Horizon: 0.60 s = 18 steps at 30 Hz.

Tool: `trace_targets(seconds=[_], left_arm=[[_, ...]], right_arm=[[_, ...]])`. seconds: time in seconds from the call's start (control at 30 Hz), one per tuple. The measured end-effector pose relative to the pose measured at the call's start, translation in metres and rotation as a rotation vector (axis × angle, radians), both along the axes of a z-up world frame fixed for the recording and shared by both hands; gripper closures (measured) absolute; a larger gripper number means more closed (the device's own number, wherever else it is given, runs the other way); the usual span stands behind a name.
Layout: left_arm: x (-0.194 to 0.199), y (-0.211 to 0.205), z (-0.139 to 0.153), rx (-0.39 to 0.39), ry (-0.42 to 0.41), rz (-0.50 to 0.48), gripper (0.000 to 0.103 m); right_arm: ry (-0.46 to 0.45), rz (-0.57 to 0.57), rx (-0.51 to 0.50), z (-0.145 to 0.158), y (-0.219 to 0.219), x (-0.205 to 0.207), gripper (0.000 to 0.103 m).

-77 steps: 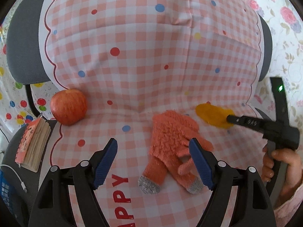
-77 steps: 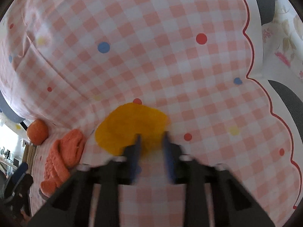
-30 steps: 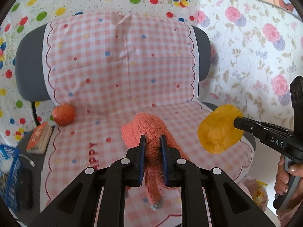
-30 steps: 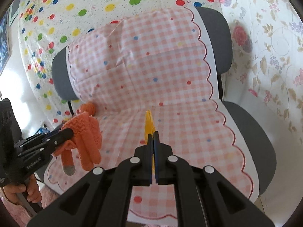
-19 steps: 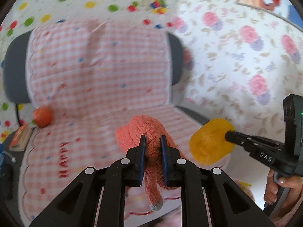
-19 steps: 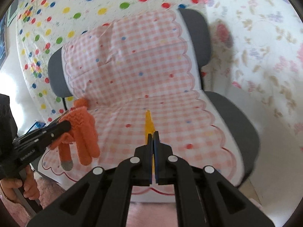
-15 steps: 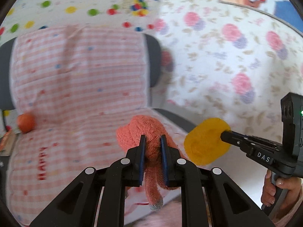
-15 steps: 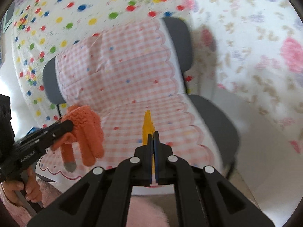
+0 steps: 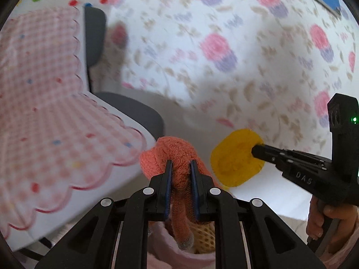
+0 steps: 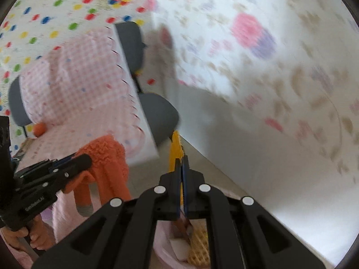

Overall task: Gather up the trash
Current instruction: 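Carry the toy and sponge over the wastebasket and open both grippers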

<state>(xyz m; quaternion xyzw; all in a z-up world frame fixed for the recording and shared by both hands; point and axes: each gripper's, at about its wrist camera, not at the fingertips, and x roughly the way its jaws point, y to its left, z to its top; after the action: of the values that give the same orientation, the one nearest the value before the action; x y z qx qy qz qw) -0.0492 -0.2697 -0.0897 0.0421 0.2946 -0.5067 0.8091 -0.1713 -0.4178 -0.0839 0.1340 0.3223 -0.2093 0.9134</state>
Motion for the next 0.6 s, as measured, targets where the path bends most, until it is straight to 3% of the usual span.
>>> trace_targets(seconds=[0.33,0.6], left_arm=[[-0.027,-0.056,-0.038,0.083,0.004,-0.119,0.086],[-0.02,-0.078,-0.05,0.135,0.032,-0.123,0.078]], right_arm=[[0.058,-0.063,0.063,-0.04,-0.022,-0.026,0.101],[0.058,-0.062,0.1,-0.055,-0.036,-0.021,0.101]])
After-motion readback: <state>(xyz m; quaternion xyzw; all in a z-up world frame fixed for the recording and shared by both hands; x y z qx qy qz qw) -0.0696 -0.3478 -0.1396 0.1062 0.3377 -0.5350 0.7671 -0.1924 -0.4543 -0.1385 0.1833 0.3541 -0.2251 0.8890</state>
